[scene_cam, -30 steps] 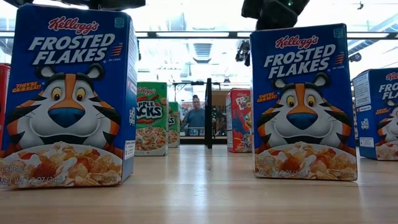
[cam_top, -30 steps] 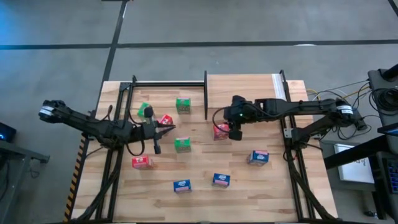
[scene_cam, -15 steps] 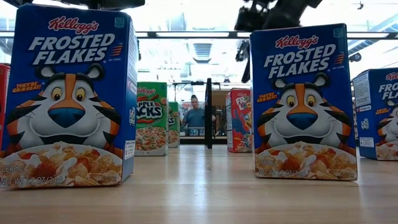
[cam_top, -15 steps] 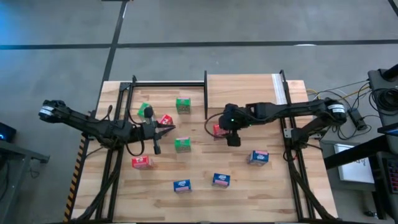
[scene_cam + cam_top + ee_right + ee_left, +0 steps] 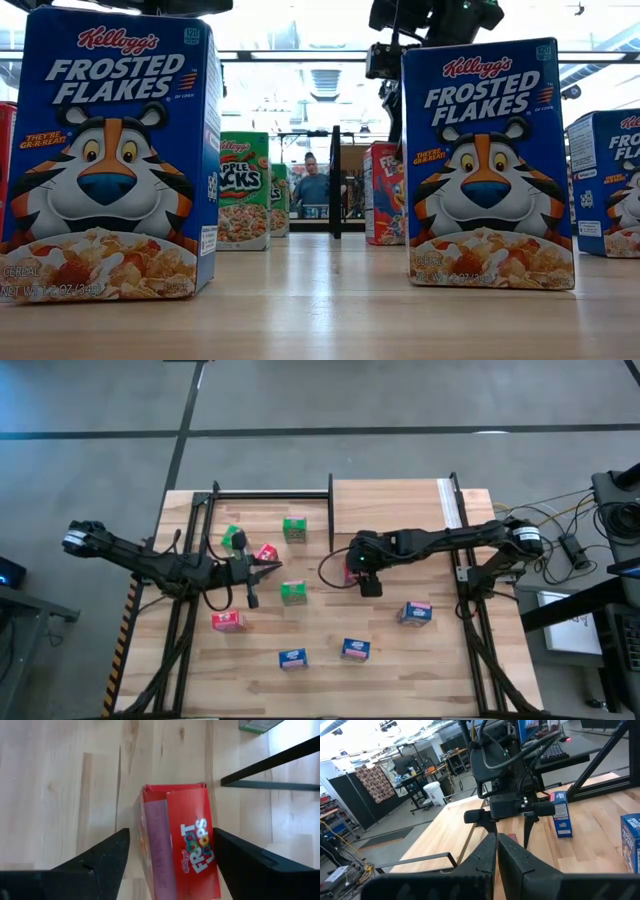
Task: Stack cereal on shelf
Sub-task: Put the right red cereal box on the shelf
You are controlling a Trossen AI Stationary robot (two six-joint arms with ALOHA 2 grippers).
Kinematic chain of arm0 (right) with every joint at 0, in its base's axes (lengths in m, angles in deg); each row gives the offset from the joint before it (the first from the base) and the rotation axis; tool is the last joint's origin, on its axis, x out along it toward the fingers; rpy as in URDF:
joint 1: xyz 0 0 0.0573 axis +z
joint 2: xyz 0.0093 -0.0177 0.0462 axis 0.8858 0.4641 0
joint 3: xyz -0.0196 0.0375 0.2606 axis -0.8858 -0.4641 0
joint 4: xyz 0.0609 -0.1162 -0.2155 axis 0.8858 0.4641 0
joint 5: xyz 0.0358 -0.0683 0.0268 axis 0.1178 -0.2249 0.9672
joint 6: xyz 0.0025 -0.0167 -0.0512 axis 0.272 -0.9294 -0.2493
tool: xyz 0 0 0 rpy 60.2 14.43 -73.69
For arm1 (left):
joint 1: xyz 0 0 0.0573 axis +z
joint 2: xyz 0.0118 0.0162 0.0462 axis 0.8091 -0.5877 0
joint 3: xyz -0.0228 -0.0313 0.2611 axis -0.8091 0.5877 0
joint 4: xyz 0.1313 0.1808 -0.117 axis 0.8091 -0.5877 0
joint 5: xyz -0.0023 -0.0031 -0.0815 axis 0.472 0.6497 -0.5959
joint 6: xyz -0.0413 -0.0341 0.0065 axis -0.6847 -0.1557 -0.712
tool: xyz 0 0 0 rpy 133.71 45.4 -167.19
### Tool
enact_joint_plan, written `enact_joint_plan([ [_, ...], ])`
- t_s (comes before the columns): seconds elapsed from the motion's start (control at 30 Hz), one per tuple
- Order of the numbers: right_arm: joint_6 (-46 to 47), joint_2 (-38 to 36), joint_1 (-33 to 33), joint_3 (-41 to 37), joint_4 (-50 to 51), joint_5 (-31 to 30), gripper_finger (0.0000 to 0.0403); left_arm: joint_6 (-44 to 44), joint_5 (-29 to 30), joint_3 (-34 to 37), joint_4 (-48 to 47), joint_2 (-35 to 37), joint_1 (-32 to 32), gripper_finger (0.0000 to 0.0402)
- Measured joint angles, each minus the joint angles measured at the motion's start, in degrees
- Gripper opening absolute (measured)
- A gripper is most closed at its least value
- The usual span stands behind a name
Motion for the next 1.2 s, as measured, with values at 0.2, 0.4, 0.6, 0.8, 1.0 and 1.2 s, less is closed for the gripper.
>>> enact_joint_plan([
  [0.2, -0.1, 0.0, 0.0, 0.0, 0.1, 0.0, 0.0210, 0.0, 0.0, 0.0, 0.0, 0.0, 0.0, 0.0000],
  [0.4, 0.1, 0.0, 0.0, 0.0, 0.1, 0.1, 0.0175, 0.0, 0.0, 0.0, 0.0, 0.0, 0.0, 0.0000],
  [0.6, 0.6, -0.2, 0.0, 0.0, 0.2, 0.2, 0.0158, 0.0, 0.0, 0.0, 0.0, 0.0, 0.0, 0.0000],
  [0.8, 2.2, -1.7, 0.0, 0.0, 0.2, 0.5, 0.0159, 0.0, 0.0, 0.0, 0.0, 0.0, 0.0, 0.0000],
  [1.0, 5.7, -4.2, 0.0, 3.0, 3.3, 2.1, 0.0159, 0.0, 0.0, 0.0, 0.0, 0.0, 0.0, 0.0000],
  [1.2, 7.8, -4.5, 0.0, 11.3, 10.9, 4.5, 0.0159, 0.0, 0.0, 0.0, 0.0, 0.0, 0.0, 0.0000],
])
